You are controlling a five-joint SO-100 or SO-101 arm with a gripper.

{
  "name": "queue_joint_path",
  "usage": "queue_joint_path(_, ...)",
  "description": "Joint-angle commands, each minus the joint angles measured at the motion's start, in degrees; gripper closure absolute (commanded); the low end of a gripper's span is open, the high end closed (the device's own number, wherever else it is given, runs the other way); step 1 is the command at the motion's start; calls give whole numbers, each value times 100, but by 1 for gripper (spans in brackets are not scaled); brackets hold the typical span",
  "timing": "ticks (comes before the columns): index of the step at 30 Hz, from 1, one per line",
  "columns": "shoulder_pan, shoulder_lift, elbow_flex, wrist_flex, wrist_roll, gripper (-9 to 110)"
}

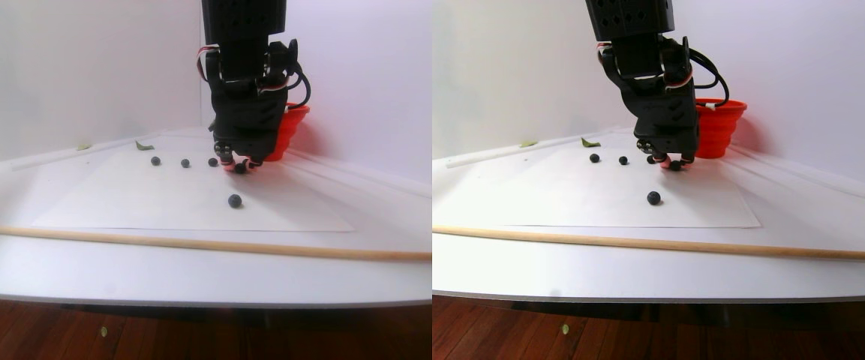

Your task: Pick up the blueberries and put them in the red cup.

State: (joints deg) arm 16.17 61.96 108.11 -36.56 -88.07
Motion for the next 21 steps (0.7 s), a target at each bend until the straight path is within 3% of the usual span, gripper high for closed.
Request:
queue_joint_path(1,0,281,-193,-132,-105,89)
queue_joint_path(21,-18,949,193,-132,-167,88)
